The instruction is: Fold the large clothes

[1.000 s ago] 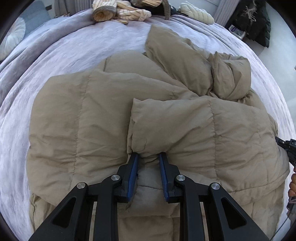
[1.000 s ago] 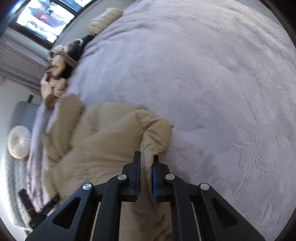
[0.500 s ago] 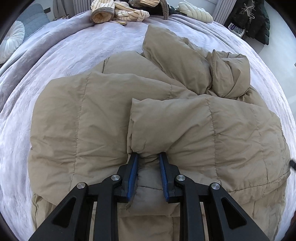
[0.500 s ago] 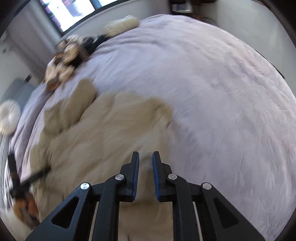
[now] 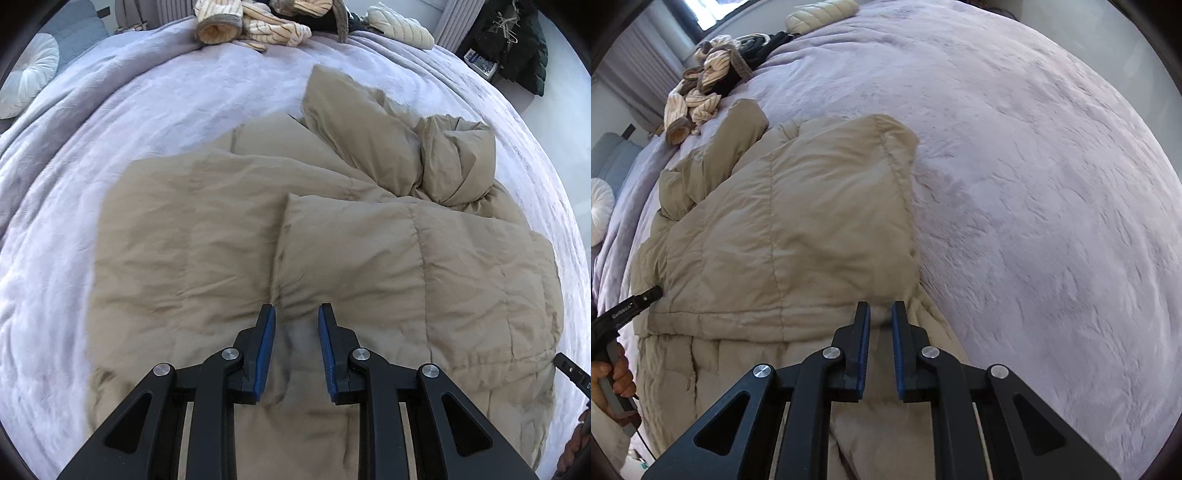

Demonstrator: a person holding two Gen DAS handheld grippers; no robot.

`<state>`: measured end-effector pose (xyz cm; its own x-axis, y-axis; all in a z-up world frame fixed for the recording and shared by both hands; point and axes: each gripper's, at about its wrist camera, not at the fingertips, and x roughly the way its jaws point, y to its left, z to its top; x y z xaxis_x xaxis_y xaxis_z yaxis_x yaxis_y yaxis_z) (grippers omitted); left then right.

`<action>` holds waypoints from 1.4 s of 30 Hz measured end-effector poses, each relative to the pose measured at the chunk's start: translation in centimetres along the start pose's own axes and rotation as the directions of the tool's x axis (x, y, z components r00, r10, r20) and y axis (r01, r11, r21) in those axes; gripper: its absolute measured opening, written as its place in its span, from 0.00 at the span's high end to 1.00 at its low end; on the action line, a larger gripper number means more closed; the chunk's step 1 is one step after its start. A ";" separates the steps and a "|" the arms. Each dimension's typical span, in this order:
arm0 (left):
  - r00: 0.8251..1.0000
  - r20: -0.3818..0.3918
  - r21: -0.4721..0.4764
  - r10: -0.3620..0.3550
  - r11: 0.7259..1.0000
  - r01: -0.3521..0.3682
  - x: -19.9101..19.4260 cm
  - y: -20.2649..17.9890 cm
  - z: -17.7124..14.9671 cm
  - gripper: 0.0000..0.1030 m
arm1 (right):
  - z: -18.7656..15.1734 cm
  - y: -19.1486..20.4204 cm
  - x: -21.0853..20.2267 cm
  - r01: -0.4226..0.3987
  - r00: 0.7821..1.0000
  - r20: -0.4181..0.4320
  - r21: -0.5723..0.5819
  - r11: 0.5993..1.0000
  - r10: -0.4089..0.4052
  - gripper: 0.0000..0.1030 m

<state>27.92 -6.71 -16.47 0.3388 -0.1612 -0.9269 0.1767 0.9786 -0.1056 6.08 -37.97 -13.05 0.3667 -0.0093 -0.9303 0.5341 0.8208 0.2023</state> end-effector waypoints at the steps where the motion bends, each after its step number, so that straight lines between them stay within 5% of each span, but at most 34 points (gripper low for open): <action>1: 1.000 -0.004 0.000 0.000 1.000 0.000 -0.7 0.3 -0.3 0.76 | -0.2 -0.3 -0.4 -0.008 1.000 -0.013 0.012 1.000 0.009 0.89; 12: 0.998 -0.067 0.050 -0.001 0.999 0.004 -8.0 0.0 -6.3 0.76 | -4.1 -0.2 -4.5 -0.076 0.992 -0.099 0.054 0.996 0.081 0.84; 15: 0.996 -0.085 0.031 0.040 0.999 -0.038 -9.3 -0.2 -7.8 0.76 | -4.9 -0.3 -5.6 -0.089 0.989 -0.115 0.051 0.995 0.094 0.71; 17: 0.995 -0.091 -0.007 0.039 0.999 -0.040 -10.1 -0.2 -8.9 0.42 | -5.3 -0.4 -6.3 -0.093 0.988 -0.116 0.047 0.995 0.098 0.55; 18: 0.995 -0.085 -0.023 0.047 0.999 -0.049 -10.5 -0.1 -9.3 0.08 | -5.5 -0.4 -6.7 -0.095 0.988 -0.117 0.045 0.994 0.100 0.55; 19: 0.996 -0.068 -0.035 0.059 0.997 -0.062 -11.0 -0.1 -9.8 0.02 | -5.6 -0.5 -7.0 -0.098 0.987 -0.121 0.044 0.994 0.103 0.55; 22: 0.995 -0.066 -0.051 0.073 0.996 -0.076 -11.9 -0.1 -11.2 0.02 | -6.1 -1.0 -7.8 -0.116 0.984 -0.131 0.043 0.992 0.121 0.54; 31: 0.987 -0.082 -0.080 0.136 0.987 -0.143 -14.0 -0.7 -16.2 0.01 | -7.9 -1.4 -8.6 -0.204 0.965 -0.161 0.020 0.979 0.205 0.18; 42: 0.985 -0.122 -0.078 0.121 0.988 -0.131 -15.2 0.4 -20.0 0.01 | -11.3 -1.8 -9.3 -0.266 0.947 -0.155 0.111 0.958 0.281 0.14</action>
<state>4.39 -1.26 -9.61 0.2421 -0.0250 -0.9699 0.0579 0.9983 -0.0113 -6.92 -32.91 -8.24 0.3790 0.3107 -0.8717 0.4988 0.7248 0.4753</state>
